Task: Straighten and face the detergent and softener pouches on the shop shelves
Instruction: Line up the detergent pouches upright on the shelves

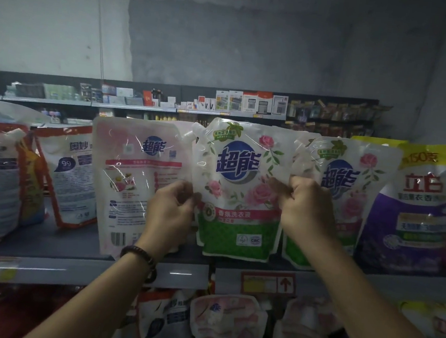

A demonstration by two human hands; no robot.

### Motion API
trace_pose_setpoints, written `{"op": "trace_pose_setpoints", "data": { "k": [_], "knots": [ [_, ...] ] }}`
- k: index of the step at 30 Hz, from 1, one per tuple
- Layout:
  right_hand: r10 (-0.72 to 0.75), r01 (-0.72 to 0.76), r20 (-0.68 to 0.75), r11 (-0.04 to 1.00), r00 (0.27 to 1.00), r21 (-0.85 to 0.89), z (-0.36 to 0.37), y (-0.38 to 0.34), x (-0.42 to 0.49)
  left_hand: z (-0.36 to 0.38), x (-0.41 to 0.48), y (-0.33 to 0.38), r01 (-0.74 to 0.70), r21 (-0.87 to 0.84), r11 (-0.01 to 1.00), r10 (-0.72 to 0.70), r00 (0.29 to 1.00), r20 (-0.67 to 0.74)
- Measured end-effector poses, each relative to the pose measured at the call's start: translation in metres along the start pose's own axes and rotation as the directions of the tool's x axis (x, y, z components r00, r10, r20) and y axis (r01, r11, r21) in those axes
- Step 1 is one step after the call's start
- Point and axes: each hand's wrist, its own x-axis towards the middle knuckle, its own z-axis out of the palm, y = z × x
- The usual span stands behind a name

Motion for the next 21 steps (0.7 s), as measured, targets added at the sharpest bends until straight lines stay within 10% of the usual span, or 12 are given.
{"op": "trace_pose_setpoints", "data": {
  "k": [4,21],
  "knots": [
    [-0.066,0.049,-0.062,0.969,0.996,-0.240,0.007,0.007,0.008,-0.003,0.001,-0.004,-0.016,0.008,1.000,0.017,0.999,-0.031],
    [-0.016,0.001,-0.105,0.990,0.994,-0.142,0.010,0.022,0.013,0.010,-0.007,-0.027,-0.086,0.128,0.988,0.094,0.994,-0.058]
  ]
}}
